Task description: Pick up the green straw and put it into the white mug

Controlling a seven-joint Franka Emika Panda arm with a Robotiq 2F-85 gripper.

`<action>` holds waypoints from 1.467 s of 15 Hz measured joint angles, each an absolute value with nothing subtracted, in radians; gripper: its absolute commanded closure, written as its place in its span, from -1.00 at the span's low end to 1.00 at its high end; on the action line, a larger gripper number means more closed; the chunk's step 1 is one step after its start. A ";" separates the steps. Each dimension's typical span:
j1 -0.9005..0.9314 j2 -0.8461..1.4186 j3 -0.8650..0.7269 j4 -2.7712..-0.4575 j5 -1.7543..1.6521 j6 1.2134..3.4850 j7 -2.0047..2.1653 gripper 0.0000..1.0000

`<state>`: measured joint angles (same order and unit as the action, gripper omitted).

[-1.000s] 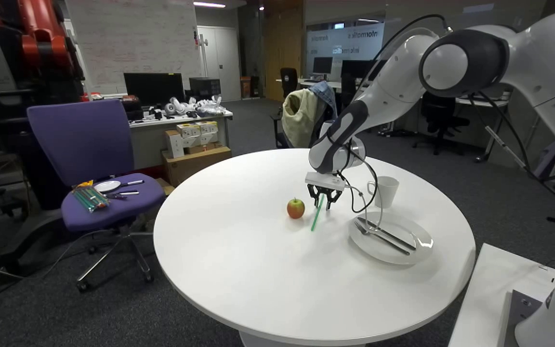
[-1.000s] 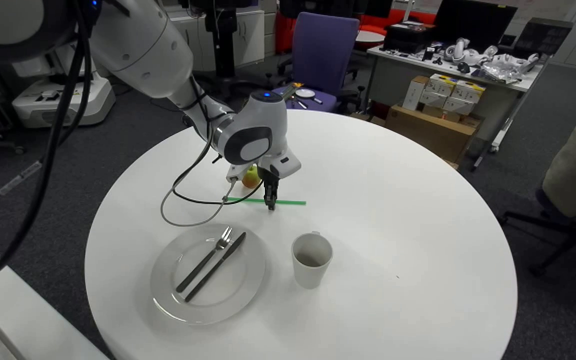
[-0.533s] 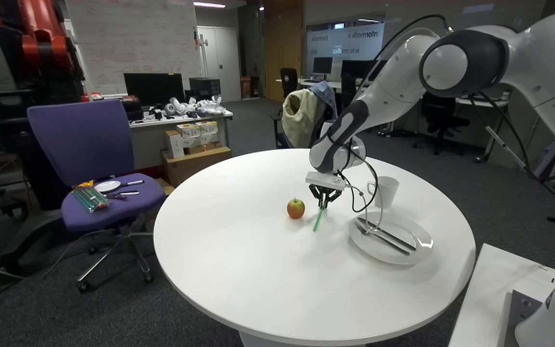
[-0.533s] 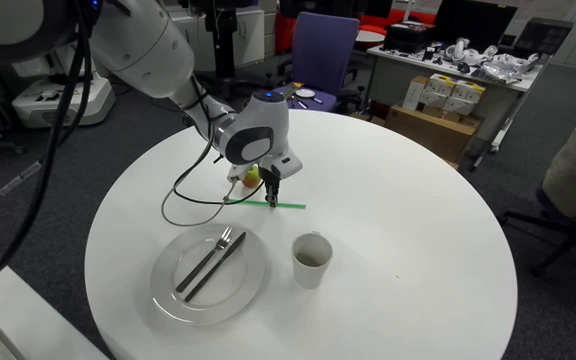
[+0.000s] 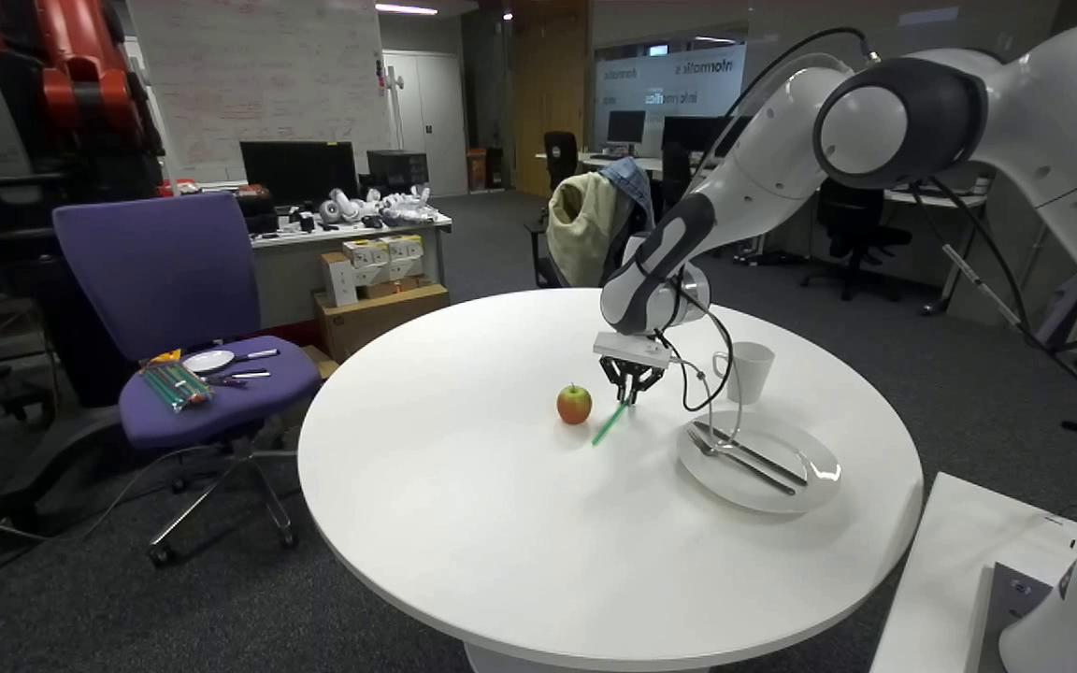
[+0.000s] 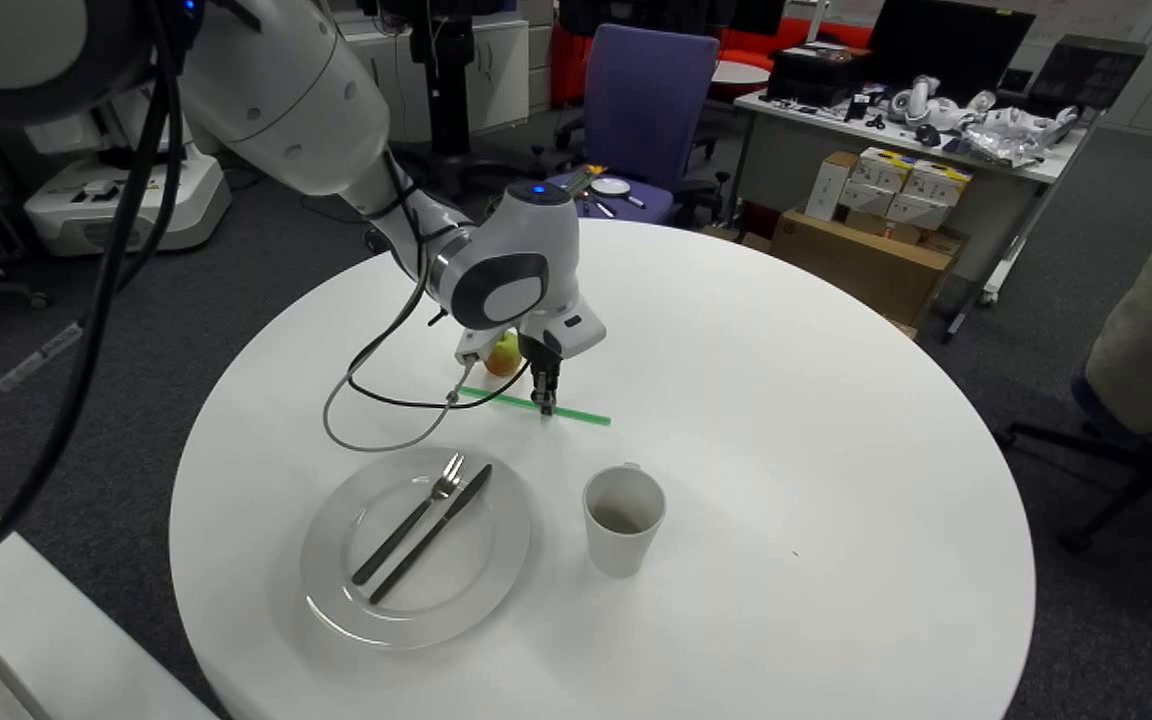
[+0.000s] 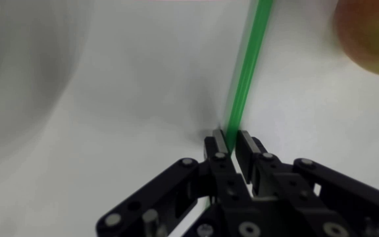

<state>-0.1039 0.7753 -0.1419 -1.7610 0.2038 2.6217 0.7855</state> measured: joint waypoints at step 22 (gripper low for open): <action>-0.105 0.754 -0.162 -1.702 0.365 2.504 0.899 -0.54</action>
